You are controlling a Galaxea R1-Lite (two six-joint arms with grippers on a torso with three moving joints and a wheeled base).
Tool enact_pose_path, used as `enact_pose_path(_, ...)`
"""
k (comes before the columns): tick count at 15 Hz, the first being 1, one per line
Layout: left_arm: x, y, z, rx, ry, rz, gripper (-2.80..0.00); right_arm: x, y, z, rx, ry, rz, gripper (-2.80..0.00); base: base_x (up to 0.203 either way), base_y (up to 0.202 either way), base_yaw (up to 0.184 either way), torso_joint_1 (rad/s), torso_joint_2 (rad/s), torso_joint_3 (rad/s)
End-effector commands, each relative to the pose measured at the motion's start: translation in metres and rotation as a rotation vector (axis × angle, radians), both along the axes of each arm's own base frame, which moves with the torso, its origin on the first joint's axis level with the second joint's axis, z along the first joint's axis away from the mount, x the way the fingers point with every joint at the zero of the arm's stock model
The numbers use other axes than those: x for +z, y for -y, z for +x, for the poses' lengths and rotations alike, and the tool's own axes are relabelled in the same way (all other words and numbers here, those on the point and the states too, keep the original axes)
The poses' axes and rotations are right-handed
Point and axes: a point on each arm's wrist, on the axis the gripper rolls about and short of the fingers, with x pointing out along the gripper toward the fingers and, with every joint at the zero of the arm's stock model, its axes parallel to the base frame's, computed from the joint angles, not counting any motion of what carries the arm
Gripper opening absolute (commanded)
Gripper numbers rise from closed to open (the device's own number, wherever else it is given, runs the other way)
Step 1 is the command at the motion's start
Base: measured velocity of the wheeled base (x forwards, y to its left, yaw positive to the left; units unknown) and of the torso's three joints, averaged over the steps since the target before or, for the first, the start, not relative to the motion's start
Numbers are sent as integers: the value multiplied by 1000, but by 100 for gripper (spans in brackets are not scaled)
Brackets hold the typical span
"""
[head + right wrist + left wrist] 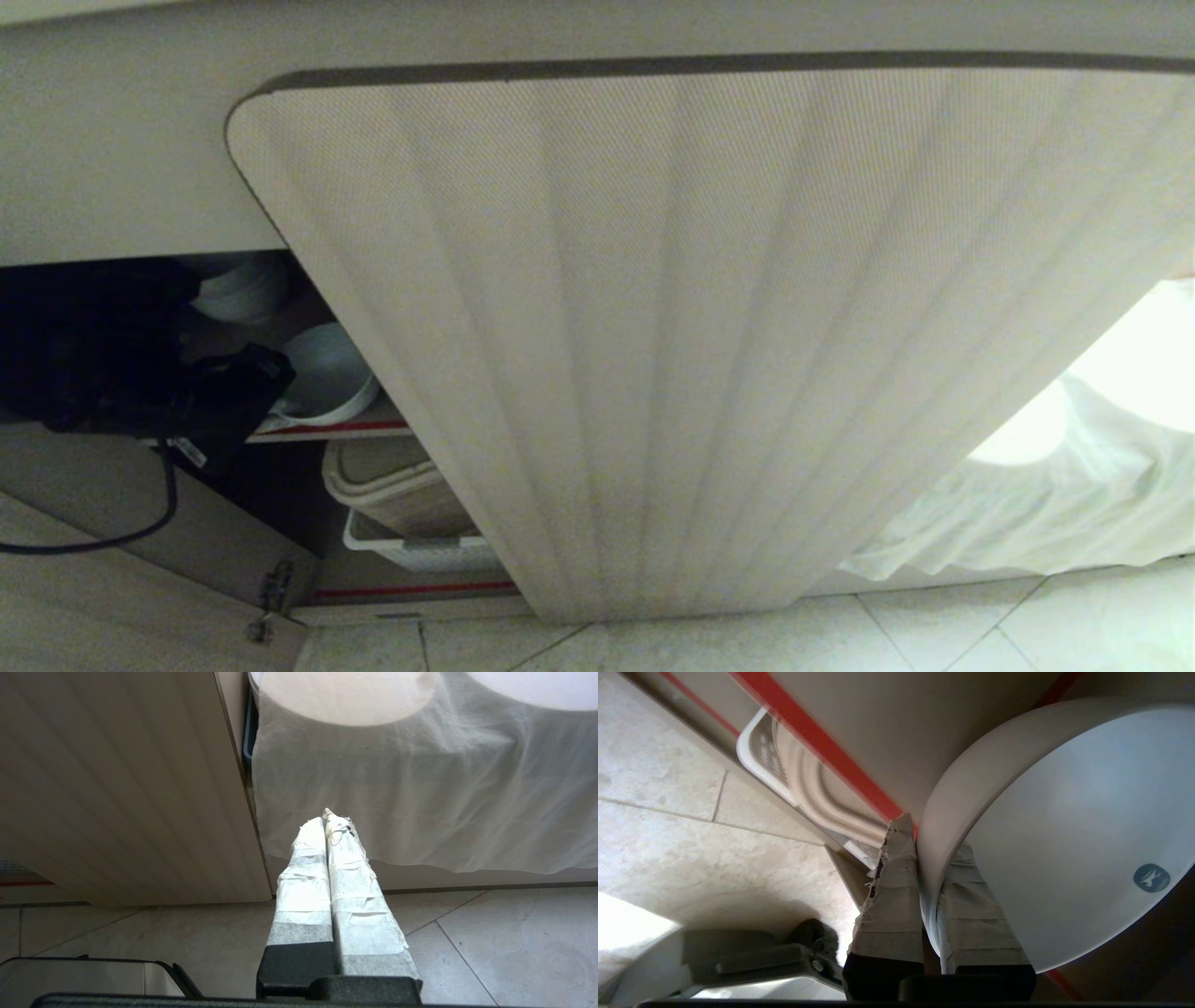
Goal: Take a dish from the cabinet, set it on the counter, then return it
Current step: Put it back into the cabinet
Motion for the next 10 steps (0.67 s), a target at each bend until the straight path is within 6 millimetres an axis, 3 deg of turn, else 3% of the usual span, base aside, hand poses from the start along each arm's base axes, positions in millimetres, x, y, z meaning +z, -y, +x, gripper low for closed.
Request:
enact_pose_path(1,0,-1,4,12,4,-6,-280,0,0,0,1,0,0,-280,0,0,0,0,0,0)
enact_pose_path(10,-4,-5,9,113,-19,-6,-280,0,0,0,0,0,0,-280,0,0,0,0,0,0)
